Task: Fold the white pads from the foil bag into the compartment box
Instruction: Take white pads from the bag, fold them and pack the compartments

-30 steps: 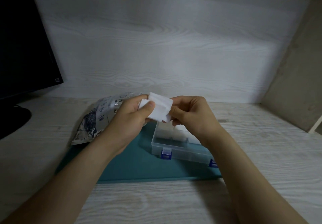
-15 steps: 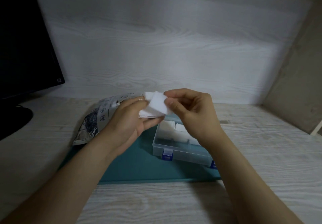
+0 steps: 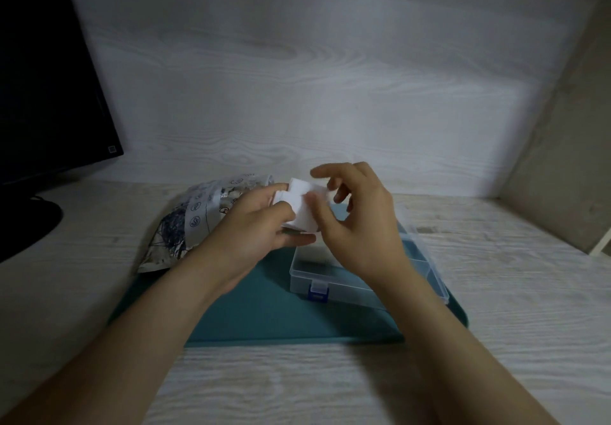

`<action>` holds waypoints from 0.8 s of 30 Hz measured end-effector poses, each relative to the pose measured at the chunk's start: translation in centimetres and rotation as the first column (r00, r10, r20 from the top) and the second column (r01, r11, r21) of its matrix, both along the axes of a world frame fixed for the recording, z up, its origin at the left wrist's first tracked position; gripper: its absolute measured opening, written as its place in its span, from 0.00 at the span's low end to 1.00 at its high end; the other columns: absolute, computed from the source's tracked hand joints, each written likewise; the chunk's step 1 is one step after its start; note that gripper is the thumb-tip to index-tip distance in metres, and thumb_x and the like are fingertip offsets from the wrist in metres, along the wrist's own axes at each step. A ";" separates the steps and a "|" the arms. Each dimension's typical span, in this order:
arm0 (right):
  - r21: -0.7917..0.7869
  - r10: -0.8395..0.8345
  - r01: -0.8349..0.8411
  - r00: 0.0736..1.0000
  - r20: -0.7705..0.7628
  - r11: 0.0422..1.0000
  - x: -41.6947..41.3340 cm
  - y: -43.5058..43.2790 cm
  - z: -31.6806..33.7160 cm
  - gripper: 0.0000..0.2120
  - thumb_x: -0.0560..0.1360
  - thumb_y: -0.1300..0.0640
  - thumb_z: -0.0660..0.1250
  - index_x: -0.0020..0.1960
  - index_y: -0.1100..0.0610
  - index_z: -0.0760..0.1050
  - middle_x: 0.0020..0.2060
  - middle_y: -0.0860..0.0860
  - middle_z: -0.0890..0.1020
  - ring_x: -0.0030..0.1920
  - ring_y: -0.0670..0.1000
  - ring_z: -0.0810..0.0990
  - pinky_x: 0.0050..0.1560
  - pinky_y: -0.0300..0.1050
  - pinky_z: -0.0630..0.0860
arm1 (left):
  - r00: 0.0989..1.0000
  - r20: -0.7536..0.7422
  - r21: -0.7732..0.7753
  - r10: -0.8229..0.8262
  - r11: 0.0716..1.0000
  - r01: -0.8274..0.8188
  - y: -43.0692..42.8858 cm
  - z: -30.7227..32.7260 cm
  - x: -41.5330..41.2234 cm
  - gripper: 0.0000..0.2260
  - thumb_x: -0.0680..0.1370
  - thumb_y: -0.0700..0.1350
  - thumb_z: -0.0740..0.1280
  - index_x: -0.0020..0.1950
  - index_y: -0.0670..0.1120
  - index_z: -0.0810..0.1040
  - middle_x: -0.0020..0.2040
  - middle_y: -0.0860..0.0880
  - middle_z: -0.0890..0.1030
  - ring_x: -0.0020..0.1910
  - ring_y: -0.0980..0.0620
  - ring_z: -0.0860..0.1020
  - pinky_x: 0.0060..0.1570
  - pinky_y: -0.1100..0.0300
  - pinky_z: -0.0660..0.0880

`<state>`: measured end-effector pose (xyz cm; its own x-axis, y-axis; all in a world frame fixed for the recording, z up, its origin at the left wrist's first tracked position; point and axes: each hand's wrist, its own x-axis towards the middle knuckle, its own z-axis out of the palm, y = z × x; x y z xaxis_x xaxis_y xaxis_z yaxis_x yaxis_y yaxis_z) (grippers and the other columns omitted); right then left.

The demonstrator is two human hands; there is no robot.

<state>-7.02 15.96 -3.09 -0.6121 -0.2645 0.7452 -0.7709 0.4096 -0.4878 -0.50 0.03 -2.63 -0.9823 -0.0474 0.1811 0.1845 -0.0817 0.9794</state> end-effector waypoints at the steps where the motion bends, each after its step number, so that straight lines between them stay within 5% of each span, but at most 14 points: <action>1: -0.003 -0.001 0.001 0.999 0.052 1.000 0.0 0.0 0.0 0.13 0.80 0.53 0.71 0.65 0.49 0.80 0.53 0.45 0.77 0.49 0.40 0.77 0.45 0.27 0.71 | 1.000 -0.007 -0.034 0.009 0.999 -0.009 0.1 0.0 0.1 0.18 0.84 0.30 0.55 0.66 0.40 0.80 0.60 0.41 0.86 0.59 0.41 0.85 0.59 0.44 0.83; 7: -0.099 0.097 -0.070 0.948 0.303 0.993 -1.0 0.5 0.3 0.07 0.82 0.57 0.68 0.51 0.52 0.85 0.44 0.43 0.87 0.47 0.47 0.84 0.48 0.50 0.83 | 0.994 -0.040 -0.143 0.106 0.984 -0.110 -0.1 0.0 0.1 0.17 0.83 0.30 0.57 0.68 0.42 0.77 0.64 0.40 0.80 0.52 0.41 0.88 0.53 0.48 0.85; 13: -0.338 0.085 0.024 0.949 0.304 0.941 -1.3 1.1 0.8 0.07 0.83 0.58 0.67 0.54 0.54 0.85 0.44 0.44 0.87 0.45 0.43 0.85 0.43 0.37 0.80 | 0.981 -0.052 -0.050 0.188 0.980 -0.190 -0.1 0.5 0.3 0.18 0.84 0.30 0.54 0.65 0.45 0.78 0.65 0.37 0.77 0.48 0.38 0.88 0.41 0.60 0.84; 16: -0.425 0.261 -0.098 0.901 0.346 0.900 -1.2 1.5 1.2 0.07 0.82 0.58 0.70 0.57 0.55 0.86 0.44 0.47 0.88 0.41 0.43 0.84 0.42 0.36 0.78 | 0.985 -0.004 0.028 0.171 0.985 -0.171 -0.2 0.5 0.2 0.16 0.84 0.31 0.54 0.63 0.42 0.77 0.66 0.34 0.76 0.50 0.35 0.87 0.48 0.52 0.85; 19: -0.414 0.393 -0.231 0.844 0.364 0.880 -0.6 1.2 1.3 0.08 0.79 0.59 0.75 0.58 0.56 0.84 0.37 0.53 0.85 0.36 0.47 0.81 0.39 0.41 0.77 | 0.994 0.039 0.174 0.100 0.979 -0.105 -0.1 0.5 0.2 0.14 0.84 0.32 0.54 0.65 0.37 0.76 0.64 0.32 0.80 0.55 0.33 0.86 0.54 0.45 0.85; 24: -0.263 0.361 -0.285 0.877 0.316 0.922 -0.1 0.6 0.8 0.05 0.78 0.61 0.76 0.54 0.57 0.86 0.38 0.52 0.87 0.34 0.48 0.84 0.36 0.42 0.79 | 0.995 0.097 0.261 -0.009 0.965 -0.017 0.1 0.9 0.2 0.21 0.88 0.49 0.55 0.68 0.33 0.75 0.60 0.34 0.84 0.58 0.37 0.85 0.57 0.42 0.84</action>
<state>-7.09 16.55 -2.30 -0.7496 -0.3603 0.5552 -0.6044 0.0309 -0.7961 -0.28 0.12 -1.74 -0.9942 -0.0841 0.0665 0.0911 -0.3362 0.9374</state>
